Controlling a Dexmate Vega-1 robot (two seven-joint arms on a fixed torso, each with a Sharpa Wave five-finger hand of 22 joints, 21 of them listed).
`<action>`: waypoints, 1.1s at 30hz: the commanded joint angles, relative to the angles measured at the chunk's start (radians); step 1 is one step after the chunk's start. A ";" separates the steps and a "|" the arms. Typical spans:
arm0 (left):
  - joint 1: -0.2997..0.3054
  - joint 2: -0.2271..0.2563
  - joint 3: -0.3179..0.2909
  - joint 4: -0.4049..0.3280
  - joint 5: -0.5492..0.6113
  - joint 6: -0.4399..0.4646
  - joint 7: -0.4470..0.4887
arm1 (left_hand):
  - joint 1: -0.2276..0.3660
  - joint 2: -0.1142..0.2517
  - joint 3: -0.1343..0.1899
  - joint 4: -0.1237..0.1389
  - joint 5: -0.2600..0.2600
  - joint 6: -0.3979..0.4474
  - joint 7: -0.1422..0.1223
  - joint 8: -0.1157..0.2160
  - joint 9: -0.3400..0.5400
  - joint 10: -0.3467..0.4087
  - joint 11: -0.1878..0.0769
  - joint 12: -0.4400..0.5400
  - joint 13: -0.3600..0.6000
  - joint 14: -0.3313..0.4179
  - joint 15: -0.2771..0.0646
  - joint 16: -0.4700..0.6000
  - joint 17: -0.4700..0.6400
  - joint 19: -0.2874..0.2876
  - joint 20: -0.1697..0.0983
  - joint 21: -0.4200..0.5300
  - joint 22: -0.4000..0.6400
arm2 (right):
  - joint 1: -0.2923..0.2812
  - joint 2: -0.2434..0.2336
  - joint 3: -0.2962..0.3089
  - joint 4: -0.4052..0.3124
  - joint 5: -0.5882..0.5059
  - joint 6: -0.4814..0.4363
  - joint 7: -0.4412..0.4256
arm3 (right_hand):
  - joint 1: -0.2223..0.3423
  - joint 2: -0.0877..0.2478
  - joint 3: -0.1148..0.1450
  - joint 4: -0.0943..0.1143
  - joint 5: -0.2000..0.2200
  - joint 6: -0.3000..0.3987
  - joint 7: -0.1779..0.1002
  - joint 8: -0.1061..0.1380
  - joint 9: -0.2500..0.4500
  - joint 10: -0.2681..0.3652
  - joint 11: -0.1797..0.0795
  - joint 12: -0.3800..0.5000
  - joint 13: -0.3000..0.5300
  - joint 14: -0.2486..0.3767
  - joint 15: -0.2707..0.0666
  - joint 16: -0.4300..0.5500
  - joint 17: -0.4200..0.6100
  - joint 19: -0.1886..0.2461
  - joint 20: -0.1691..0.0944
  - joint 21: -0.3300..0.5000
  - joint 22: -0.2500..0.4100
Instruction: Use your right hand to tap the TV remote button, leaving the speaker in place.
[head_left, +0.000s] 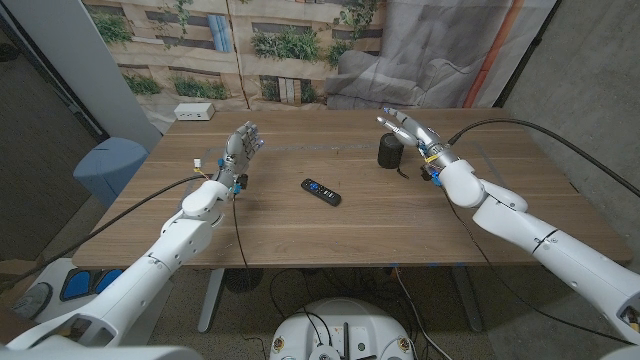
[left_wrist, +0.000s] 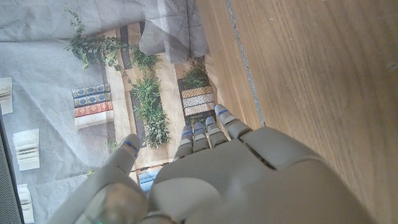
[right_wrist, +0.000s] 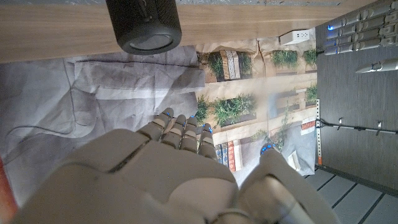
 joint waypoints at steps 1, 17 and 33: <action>0.000 0.006 -0.007 0.019 -0.016 -0.005 -0.030 | 0.006 0.055 0.003 -0.004 0.005 0.001 -0.004 -0.004 0.004 0.010 0.003 0.002 0.001 0.006 0.000 0.000 0.001 0.007 -0.012 0.001 0.002 | 0.051 -0.027 -0.069 -0.116 -0.199 -0.144 0.100 | -0.015 0.003 0.005 0.008 0.002 -0.011 0.001 -0.002 0.001 -0.005 -0.003 0.001 -0.004 -0.008 -0.024 -0.001 0.000 -0.004 -0.023 -0.004 0.003; -0.012 0.023 -0.009 0.051 -0.016 -0.035 -0.088 | 0.001 0.055 0.003 -0.004 0.005 0.000 -0.009 -0.004 0.004 0.003 0.001 -0.002 0.001 -0.005 -0.004 -0.004 0.003 -0.008 -0.020 -0.007 0.002 | 0.121 0.017 -0.177 -0.199 -0.403 -0.221 0.244 | -0.044 0.013 0.006 0.028 0.002 -0.041 0.000 -0.001 0.001 -0.027 -0.010 0.000 -0.023 -0.018 -0.022 0.005 -0.012 -0.012 -0.019 -0.004 0.003; -0.024 0.005 -0.005 0.108 -0.033 -0.080 -0.147 | -0.009 0.052 -0.002 0.005 0.004 -0.007 -0.011 -0.006 0.004 -0.001 -0.007 -0.004 0.000 -0.010 -0.008 -0.002 0.005 -0.026 -0.026 -0.011 0.003 | 0.129 0.025 -0.233 -0.244 -0.539 -0.176 0.343 | -0.080 0.054 0.033 0.074 0.014 -0.058 0.000 0.003 0.000 -0.034 -0.041 0.004 -0.042 -0.045 -0.049 0.008 -0.025 -0.016 -0.036 0.000 0.003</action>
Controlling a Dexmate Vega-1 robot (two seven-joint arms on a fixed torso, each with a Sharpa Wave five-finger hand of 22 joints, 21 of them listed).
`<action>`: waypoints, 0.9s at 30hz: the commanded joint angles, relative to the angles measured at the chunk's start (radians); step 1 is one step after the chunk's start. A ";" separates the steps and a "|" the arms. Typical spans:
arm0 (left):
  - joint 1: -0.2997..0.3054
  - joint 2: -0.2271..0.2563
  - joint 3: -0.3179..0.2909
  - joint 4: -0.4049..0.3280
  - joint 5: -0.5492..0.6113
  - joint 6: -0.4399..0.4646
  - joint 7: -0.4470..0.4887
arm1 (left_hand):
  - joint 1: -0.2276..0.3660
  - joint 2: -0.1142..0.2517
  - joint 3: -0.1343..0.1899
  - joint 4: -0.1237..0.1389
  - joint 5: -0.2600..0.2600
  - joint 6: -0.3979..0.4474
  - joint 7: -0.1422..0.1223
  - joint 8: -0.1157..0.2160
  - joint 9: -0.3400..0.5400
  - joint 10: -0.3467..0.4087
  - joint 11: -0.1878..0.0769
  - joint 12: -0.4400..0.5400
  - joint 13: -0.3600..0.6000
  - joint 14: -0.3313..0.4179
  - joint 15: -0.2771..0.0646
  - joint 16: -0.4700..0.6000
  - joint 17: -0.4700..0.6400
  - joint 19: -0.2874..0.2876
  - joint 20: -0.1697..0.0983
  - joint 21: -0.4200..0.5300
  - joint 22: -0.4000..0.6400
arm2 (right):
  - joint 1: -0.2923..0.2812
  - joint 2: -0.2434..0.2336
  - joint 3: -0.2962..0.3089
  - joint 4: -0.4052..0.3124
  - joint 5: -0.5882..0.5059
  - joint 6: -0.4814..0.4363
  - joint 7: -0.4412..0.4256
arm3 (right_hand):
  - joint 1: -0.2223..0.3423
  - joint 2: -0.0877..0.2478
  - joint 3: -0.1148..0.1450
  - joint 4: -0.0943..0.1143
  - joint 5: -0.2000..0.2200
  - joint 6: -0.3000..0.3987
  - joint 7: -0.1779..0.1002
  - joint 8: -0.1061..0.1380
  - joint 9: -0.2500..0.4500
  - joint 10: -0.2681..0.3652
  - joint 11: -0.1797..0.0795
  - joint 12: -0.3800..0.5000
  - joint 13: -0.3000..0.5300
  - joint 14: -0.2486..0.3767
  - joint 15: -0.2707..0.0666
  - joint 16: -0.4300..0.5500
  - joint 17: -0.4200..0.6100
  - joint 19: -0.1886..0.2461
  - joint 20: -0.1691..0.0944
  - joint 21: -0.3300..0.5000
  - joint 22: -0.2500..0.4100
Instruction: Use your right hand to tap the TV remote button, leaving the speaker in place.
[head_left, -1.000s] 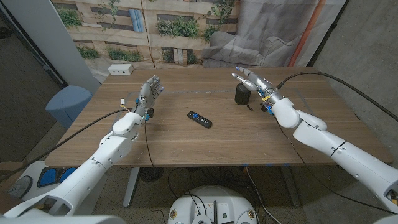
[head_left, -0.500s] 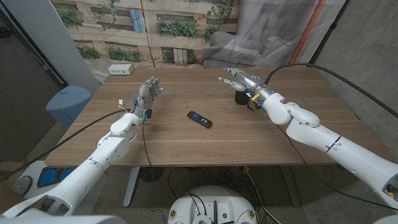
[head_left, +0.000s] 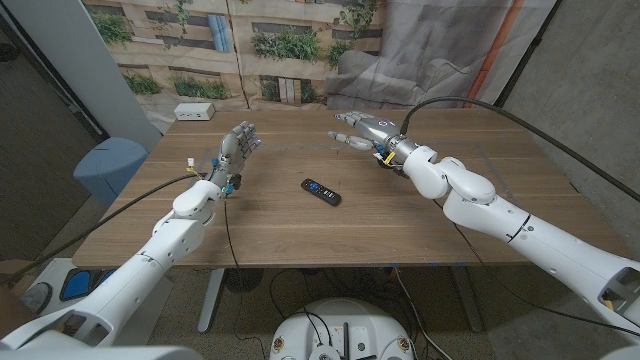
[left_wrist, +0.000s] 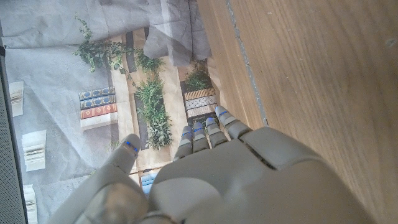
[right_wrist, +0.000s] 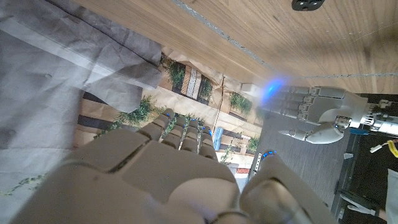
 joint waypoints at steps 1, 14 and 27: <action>-0.006 -0.012 0.004 0.036 -0.012 -0.036 -0.047 | -0.010 0.052 -0.003 0.005 0.004 -0.001 -0.006 -0.001 0.005 -0.002 -0.004 0.001 0.003 -0.006 -0.011 0.002 0.005 -0.003 -0.024 -0.005 0.003 | 0.008 0.003 -0.049 -0.044 -0.112 0.029 0.083 | -0.005 0.088 0.007 0.012 0.008 -0.009 0.000 0.003 0.000 -0.006 -0.011 0.002 -0.001 -0.020 -0.048 0.002 -0.003 0.002 -0.040 0.000 0.003; 0.003 -0.019 -0.001 0.052 -0.020 -0.057 -0.055 | -0.011 0.053 -0.003 0.008 0.005 0.001 -0.005 0.000 0.004 -0.009 -0.002 -0.001 0.003 -0.006 -0.007 0.002 0.005 -0.007 -0.030 -0.005 0.002 | 0.023 0.027 -0.060 -0.105 -0.178 0.025 0.249 | -0.025 0.084 0.023 0.036 0.014 -0.017 -0.036 0.005 0.000 -0.011 -0.044 0.005 -0.008 -0.041 -0.044 0.006 -0.014 -0.001 -0.039 0.001 0.003; -0.030 -0.038 0.012 0.105 -0.019 -0.068 -0.084 | -0.011 0.056 -0.003 0.010 0.006 0.002 -0.004 0.000 0.004 -0.009 -0.002 -0.001 0.002 -0.004 -0.006 0.003 0.004 -0.007 -0.030 -0.003 0.002 | 0.056 0.060 -0.097 -0.013 -0.206 0.103 0.276 | -0.032 0.094 0.040 0.048 0.020 -0.024 -0.040 0.005 0.000 -0.019 -0.048 0.004 -0.009 -0.040 -0.048 0.011 -0.019 0.006 -0.047 0.004 0.003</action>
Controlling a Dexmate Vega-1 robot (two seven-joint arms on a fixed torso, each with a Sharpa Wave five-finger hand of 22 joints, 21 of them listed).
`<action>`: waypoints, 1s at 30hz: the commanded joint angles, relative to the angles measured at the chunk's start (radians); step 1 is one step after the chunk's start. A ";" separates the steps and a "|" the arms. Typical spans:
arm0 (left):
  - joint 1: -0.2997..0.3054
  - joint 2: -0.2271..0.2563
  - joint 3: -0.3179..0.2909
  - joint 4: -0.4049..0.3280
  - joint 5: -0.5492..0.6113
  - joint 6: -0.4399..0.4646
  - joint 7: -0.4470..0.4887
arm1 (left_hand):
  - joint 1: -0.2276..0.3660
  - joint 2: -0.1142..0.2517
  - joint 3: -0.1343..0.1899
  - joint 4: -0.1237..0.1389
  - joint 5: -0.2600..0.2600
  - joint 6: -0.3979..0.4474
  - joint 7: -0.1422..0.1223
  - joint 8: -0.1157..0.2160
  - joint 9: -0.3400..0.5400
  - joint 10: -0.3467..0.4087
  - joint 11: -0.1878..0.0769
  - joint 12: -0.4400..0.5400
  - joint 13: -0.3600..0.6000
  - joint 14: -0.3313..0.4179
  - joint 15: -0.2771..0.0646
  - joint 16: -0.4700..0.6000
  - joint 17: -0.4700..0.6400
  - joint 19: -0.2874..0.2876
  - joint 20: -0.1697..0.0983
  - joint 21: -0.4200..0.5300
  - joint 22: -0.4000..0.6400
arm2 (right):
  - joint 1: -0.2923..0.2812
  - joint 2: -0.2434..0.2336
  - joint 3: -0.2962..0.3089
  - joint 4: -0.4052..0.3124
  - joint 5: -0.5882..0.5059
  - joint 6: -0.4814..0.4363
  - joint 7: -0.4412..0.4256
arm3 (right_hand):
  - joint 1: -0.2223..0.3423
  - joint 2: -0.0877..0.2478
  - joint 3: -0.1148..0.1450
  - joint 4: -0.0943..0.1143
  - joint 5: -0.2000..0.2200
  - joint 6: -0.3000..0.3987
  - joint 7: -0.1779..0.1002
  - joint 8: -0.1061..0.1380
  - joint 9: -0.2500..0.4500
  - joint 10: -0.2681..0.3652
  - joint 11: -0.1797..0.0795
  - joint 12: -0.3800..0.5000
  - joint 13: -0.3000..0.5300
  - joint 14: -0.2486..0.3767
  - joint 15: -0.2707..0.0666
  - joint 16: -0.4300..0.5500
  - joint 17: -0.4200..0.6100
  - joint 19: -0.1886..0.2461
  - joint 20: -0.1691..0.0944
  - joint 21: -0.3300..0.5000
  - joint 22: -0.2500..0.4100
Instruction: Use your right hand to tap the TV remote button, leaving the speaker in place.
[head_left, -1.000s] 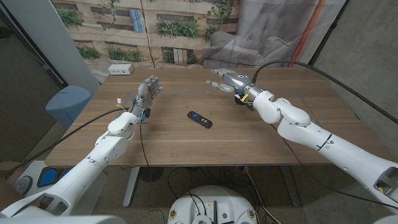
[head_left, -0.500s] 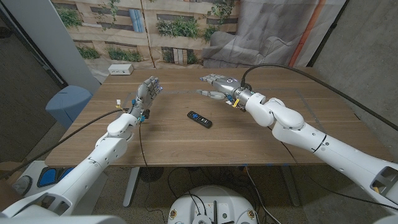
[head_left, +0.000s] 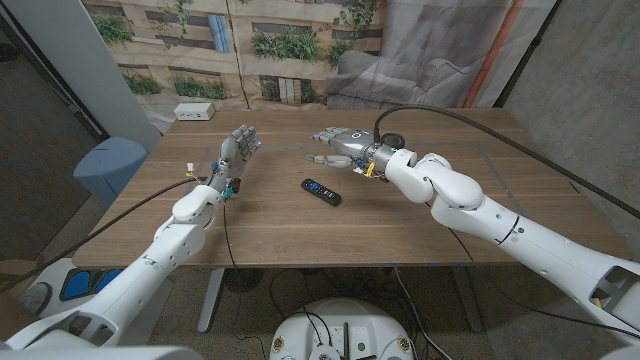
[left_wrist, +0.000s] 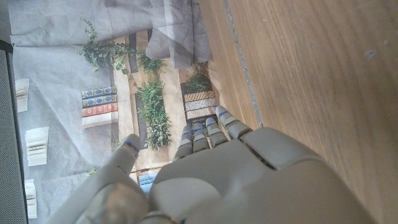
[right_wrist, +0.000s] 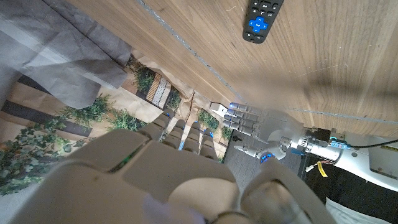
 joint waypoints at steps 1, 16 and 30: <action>-0.028 -0.017 0.011 0.044 0.001 -0.011 -0.021 | -0.008 0.053 0.001 0.006 0.006 0.002 -0.005 0.000 0.004 -0.006 -0.005 -0.001 0.002 -0.004 -0.007 0.003 0.004 -0.006 -0.028 -0.003 0.002 | 0.024 0.030 -0.029 0.065 -0.032 0.060 0.032 | -0.014 0.097 0.005 0.008 0.006 -0.003 -0.008 0.005 0.000 -0.004 -0.004 0.004 0.000 -0.011 -0.046 0.004 -0.001 0.007 -0.047 0.004 0.003; -0.036 -0.028 0.020 0.056 0.008 -0.013 -0.018 | -0.008 0.055 0.002 0.009 0.006 0.004 -0.006 0.001 0.004 -0.005 -0.007 0.000 0.002 -0.004 -0.006 0.003 0.004 -0.006 -0.029 -0.002 0.002 | 0.026 0.061 -0.064 0.141 -0.062 0.098 -0.014 | -0.026 0.097 0.017 0.019 0.010 -0.006 -0.012 0.006 0.000 -0.006 -0.005 0.006 0.000 -0.022 -0.033 0.006 -0.003 -0.002 -0.039 0.001 0.004; -0.026 -0.037 0.024 0.044 0.032 -0.027 0.023 | -0.008 0.057 0.002 0.012 0.006 0.003 -0.006 0.000 0.004 -0.004 -0.005 0.000 0.002 -0.002 -0.006 0.004 0.004 -0.004 -0.032 -0.001 0.002 | -0.011 0.090 -0.088 0.212 -0.074 0.113 -0.162 | -0.049 0.101 0.025 0.033 0.012 0.012 -0.021 0.014 0.001 0.001 -0.005 0.011 0.000 -0.013 -0.051 0.017 -0.002 -0.002 -0.040 0.004 0.005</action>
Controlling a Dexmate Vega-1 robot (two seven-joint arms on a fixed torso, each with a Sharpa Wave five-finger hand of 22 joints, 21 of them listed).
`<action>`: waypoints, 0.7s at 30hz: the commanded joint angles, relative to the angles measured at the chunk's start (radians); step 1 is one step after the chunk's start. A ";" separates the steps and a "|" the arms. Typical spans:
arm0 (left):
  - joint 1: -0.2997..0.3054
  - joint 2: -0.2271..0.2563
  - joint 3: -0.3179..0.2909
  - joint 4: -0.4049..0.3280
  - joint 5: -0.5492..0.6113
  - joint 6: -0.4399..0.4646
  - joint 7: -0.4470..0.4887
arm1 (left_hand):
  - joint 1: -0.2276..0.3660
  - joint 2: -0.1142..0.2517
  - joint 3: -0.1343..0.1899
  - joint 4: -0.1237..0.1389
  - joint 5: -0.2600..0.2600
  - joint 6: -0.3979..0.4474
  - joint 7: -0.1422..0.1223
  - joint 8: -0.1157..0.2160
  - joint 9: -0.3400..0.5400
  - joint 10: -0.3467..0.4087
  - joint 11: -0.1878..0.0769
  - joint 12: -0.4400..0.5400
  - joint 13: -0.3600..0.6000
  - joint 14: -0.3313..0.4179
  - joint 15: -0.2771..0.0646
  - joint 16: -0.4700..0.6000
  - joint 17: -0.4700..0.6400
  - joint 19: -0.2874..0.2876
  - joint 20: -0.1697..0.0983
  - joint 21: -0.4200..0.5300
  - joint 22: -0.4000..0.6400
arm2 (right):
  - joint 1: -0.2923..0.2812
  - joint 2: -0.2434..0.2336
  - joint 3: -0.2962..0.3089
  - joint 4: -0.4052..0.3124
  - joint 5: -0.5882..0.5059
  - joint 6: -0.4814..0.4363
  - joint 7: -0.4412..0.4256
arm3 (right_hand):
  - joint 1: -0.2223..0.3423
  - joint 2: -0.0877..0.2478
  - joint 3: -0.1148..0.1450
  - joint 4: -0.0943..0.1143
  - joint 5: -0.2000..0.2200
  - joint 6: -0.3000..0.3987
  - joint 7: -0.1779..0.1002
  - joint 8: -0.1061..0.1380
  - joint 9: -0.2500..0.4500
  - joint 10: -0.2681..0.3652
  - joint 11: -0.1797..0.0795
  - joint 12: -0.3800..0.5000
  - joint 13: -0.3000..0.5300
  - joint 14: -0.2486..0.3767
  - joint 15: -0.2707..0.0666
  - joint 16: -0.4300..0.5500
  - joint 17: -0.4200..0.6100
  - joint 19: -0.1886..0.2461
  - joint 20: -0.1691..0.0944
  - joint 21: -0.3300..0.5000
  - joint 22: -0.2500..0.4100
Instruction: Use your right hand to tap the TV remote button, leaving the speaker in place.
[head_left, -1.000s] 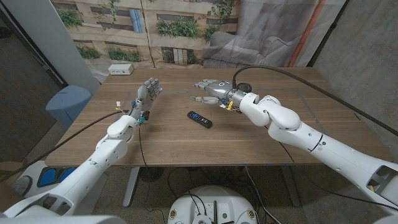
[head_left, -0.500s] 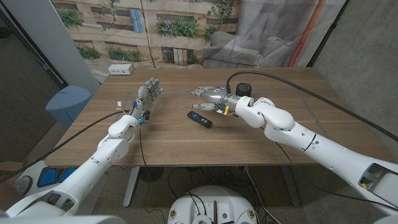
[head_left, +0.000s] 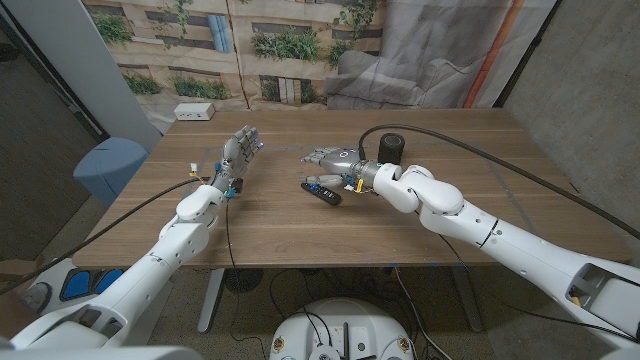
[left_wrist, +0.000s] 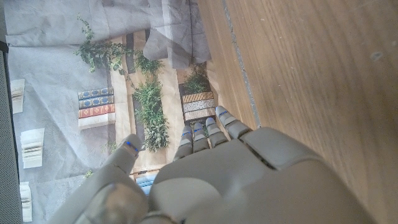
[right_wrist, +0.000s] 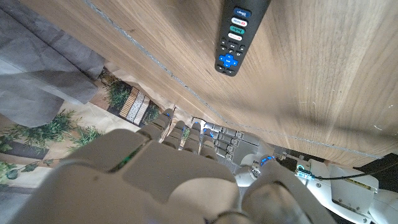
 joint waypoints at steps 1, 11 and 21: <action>0.007 -0.018 0.008 -0.004 0.020 -0.016 0.035 | -0.008 0.057 0.001 0.003 0.006 0.004 -0.006 0.000 0.004 -0.004 -0.005 0.000 0.002 -0.002 -0.006 0.004 0.004 -0.004 -0.032 -0.001 0.002 | -0.029 0.022 -0.022 0.062 -0.013 0.022 -0.130 | -0.012 0.110 0.010 0.009 0.005 0.019 -0.015 0.011 0.001 0.010 0.002 0.012 0.000 0.011 -0.055 0.013 0.003 0.003 -0.036 0.005 0.005; 0.007 -0.024 0.015 -0.004 0.024 -0.019 0.034 | -0.009 0.058 0.001 0.006 0.007 0.006 -0.006 0.001 0.004 -0.003 -0.007 0.001 0.002 0.001 -0.006 0.005 0.004 -0.002 -0.031 0.000 0.002 | -0.042 0.036 -0.038 0.108 -0.004 0.025 -0.191 | -0.020 0.111 0.012 0.015 0.006 0.023 -0.016 0.011 0.001 0.016 0.002 0.014 0.000 0.009 -0.052 0.015 0.003 0.001 -0.038 0.005 0.007; 0.018 -0.020 0.008 -0.010 0.016 -0.022 0.036 | -0.010 0.058 0.001 0.008 0.007 0.007 -0.006 0.001 0.004 -0.002 -0.007 0.001 0.002 0.000 -0.005 0.004 0.005 -0.002 -0.031 0.001 0.002 | -0.038 0.043 -0.056 0.145 -0.004 0.020 -0.213 | -0.031 0.108 0.009 0.020 0.008 0.034 -0.018 0.012 0.002 0.023 0.002 0.015 0.000 -0.004 -0.039 0.013 0.003 -0.010 -0.036 0.004 0.009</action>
